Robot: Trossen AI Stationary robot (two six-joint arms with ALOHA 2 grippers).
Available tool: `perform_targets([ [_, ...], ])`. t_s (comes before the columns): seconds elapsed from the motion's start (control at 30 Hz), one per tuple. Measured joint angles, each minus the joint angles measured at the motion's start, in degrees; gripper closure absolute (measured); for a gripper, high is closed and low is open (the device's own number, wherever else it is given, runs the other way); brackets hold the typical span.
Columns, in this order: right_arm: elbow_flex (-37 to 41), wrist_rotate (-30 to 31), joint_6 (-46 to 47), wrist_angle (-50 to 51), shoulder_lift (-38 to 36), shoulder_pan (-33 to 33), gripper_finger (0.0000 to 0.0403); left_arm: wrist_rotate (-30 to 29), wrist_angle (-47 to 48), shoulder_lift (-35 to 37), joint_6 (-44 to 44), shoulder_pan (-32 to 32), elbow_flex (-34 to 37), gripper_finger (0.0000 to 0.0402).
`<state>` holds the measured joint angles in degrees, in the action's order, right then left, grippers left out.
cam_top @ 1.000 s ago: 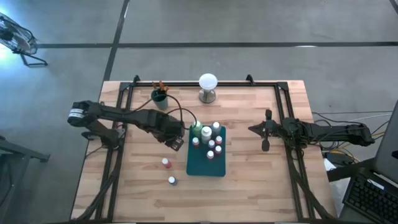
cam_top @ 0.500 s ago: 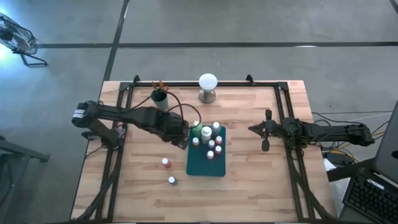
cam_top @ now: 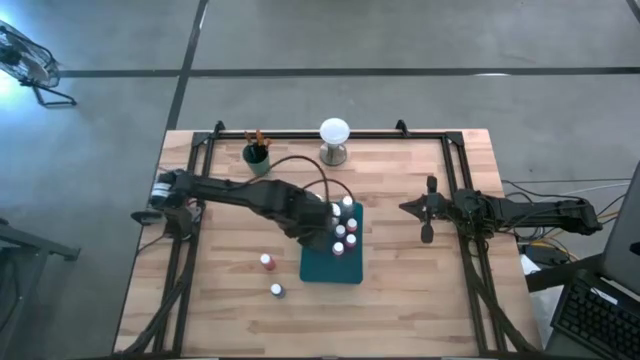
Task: Pick & Place Paint Supplies
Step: Put the gray paint bottle into the blue bin
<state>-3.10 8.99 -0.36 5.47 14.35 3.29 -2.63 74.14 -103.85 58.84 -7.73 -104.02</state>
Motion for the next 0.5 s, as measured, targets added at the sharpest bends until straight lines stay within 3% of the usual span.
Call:
perform_targets([
  [0.5, 0.0, 0.0, 0.0, 0.0, 0.0, 0.0, 0.0394, 4.1, 1.4, -11.7, -2.0, 0.1, -9.2, 0.0279],
])
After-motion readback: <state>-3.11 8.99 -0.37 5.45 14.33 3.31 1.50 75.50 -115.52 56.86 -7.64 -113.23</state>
